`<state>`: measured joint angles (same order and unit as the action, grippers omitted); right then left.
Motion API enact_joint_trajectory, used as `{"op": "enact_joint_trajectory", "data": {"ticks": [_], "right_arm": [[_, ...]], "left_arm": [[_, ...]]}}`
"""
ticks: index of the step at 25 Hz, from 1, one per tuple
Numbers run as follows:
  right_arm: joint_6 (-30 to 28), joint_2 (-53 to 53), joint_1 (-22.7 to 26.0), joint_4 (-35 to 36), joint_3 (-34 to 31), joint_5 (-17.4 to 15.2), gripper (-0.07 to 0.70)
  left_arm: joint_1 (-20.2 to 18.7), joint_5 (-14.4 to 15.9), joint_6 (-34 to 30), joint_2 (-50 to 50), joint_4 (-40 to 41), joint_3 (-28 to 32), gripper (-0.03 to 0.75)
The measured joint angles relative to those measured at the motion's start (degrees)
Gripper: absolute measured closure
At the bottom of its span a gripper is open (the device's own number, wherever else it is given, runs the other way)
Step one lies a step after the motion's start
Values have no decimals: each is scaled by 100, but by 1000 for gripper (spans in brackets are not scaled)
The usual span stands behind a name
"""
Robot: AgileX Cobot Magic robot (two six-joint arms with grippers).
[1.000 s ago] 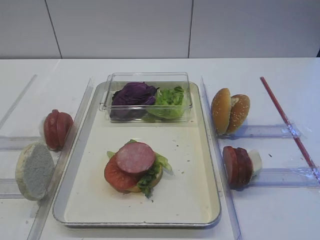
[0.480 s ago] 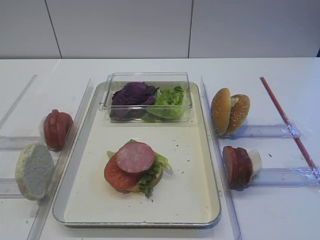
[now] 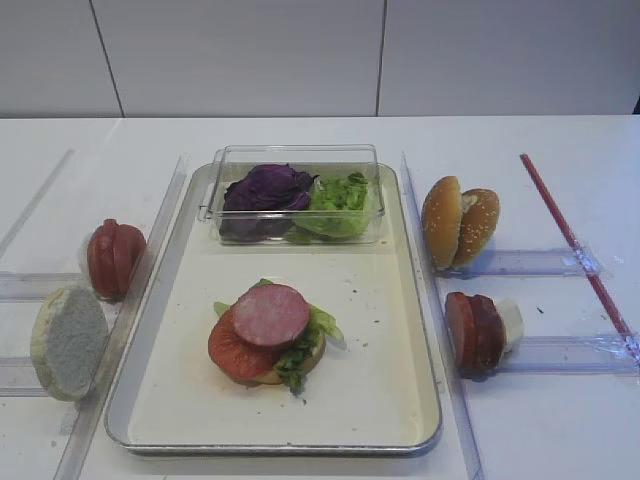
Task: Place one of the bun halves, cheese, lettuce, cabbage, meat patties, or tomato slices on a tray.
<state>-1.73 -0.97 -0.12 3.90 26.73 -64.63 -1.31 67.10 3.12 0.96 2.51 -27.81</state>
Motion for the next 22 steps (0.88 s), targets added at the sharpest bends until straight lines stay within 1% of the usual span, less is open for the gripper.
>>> {"op": "enact_joint_trajectory", "data": {"ticks": [22], "right_arm": [[0, 0, 0, 0, 0, 0, 132]], "left_arm": [[0, 0, 3, 0, 0, 0, 246]]}}
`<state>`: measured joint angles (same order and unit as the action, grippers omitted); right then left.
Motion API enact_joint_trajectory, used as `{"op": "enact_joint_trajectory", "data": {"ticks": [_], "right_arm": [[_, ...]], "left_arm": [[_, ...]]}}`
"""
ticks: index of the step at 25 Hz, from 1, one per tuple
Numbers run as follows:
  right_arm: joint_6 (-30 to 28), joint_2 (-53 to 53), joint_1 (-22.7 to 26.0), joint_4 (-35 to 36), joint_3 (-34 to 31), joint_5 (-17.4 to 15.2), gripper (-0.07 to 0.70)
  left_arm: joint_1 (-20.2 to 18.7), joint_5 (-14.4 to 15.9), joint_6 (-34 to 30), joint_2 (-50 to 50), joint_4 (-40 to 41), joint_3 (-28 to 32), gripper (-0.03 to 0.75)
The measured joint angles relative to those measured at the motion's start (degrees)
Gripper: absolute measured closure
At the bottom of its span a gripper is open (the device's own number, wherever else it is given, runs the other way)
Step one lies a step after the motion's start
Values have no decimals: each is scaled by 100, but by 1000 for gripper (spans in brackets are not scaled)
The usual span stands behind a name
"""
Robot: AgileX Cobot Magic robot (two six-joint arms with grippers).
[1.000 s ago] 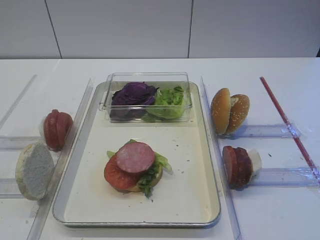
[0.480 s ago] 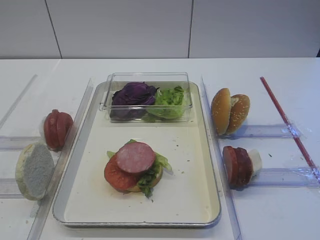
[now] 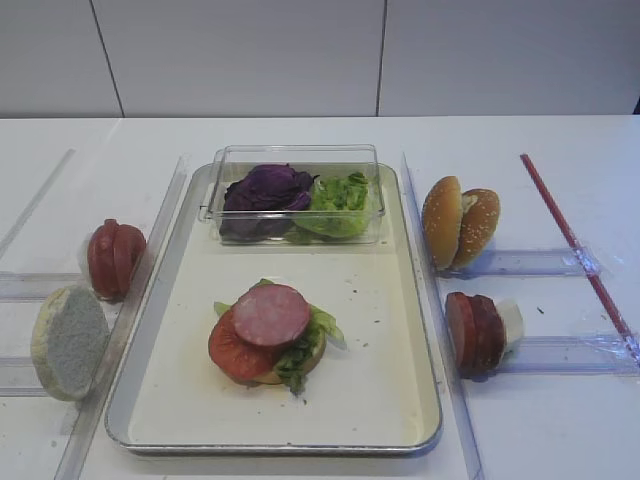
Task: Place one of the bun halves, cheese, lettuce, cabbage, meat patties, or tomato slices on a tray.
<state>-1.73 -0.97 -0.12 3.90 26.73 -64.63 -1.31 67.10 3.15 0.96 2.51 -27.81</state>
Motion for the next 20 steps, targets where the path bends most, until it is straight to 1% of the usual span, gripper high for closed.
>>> {"op": "enact_joint_trajectory", "data": {"ticks": [20], "right_arm": [[0, 0, 0, 0, 0, 0, 132]], "left_arm": [[0, 0, 0, 0, 0, 0, 246]]}}
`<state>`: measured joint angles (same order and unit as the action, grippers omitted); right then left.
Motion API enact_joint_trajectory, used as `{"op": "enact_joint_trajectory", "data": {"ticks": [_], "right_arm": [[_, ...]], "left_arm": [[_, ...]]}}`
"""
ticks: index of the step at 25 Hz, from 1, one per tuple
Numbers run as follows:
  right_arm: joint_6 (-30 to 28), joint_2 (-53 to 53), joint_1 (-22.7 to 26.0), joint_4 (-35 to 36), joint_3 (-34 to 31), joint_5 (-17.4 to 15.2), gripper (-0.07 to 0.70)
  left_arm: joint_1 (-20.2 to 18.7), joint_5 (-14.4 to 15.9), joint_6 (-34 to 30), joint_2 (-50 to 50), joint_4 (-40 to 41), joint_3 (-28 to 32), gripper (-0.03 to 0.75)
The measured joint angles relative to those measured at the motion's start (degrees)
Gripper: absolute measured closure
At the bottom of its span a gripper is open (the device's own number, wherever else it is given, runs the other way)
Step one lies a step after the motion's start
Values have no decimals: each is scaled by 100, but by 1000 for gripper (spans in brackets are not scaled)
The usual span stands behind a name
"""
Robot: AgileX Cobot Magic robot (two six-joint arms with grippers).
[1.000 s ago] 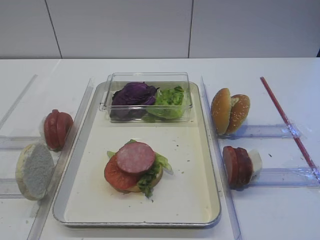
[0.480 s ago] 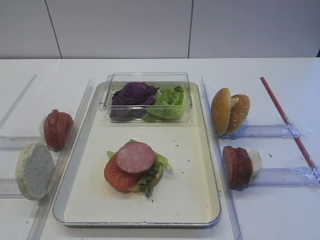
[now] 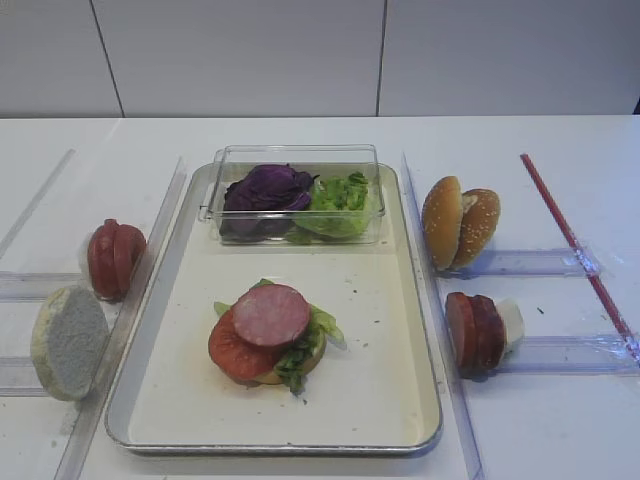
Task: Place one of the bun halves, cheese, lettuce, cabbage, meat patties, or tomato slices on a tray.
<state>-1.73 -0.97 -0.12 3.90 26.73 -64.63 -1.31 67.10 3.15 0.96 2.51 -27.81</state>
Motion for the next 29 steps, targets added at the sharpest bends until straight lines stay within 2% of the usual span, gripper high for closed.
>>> {"op": "enact_joint_trajectory", "data": {"ticks": [29], "right_arm": [[0, 0, 0, 0, 0, -7, 132]], "left_arm": [[0, 0, -10, 0, 0, 0, 246]]}}
